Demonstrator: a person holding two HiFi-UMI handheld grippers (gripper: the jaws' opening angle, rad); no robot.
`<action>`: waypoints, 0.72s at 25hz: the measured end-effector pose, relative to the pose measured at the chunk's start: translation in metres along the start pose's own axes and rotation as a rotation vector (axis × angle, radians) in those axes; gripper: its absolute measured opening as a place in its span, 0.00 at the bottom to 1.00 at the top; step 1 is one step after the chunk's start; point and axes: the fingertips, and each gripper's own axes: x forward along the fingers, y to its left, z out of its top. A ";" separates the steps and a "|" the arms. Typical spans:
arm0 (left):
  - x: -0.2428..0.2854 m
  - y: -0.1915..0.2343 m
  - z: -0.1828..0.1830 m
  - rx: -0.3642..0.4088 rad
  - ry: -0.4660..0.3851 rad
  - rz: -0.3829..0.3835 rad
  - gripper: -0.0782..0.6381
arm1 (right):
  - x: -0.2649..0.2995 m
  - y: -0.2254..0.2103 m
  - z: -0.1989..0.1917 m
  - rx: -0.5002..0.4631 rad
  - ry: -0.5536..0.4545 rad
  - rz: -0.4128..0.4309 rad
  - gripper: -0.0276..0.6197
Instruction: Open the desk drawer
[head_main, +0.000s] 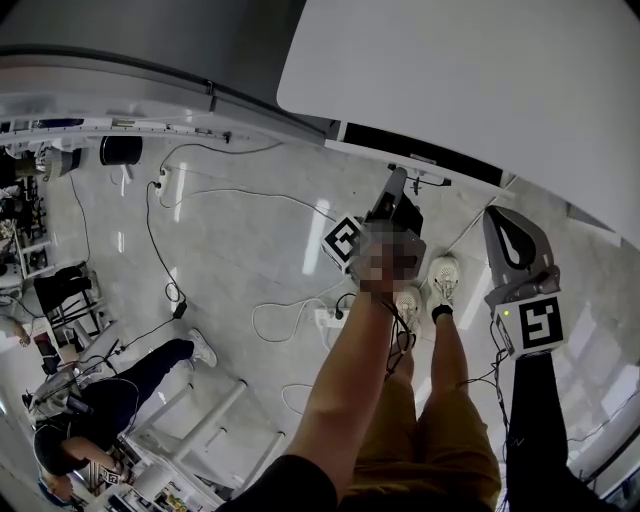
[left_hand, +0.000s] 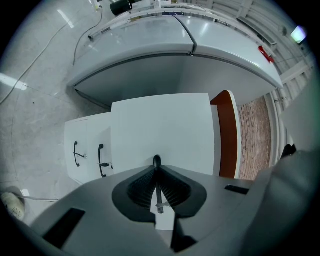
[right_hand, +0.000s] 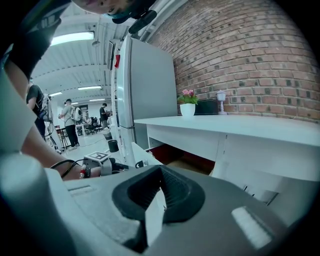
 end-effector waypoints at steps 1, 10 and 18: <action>0.001 -0.001 0.000 -0.003 0.001 -0.005 0.15 | 0.000 0.001 -0.001 0.002 0.000 -0.003 0.04; 0.002 0.000 -0.002 -0.009 0.028 0.002 0.15 | 0.001 0.016 -0.006 0.036 0.004 -0.015 0.04; -0.003 0.004 -0.002 -0.007 0.032 0.017 0.15 | 0.002 0.015 0.001 0.037 -0.010 -0.035 0.04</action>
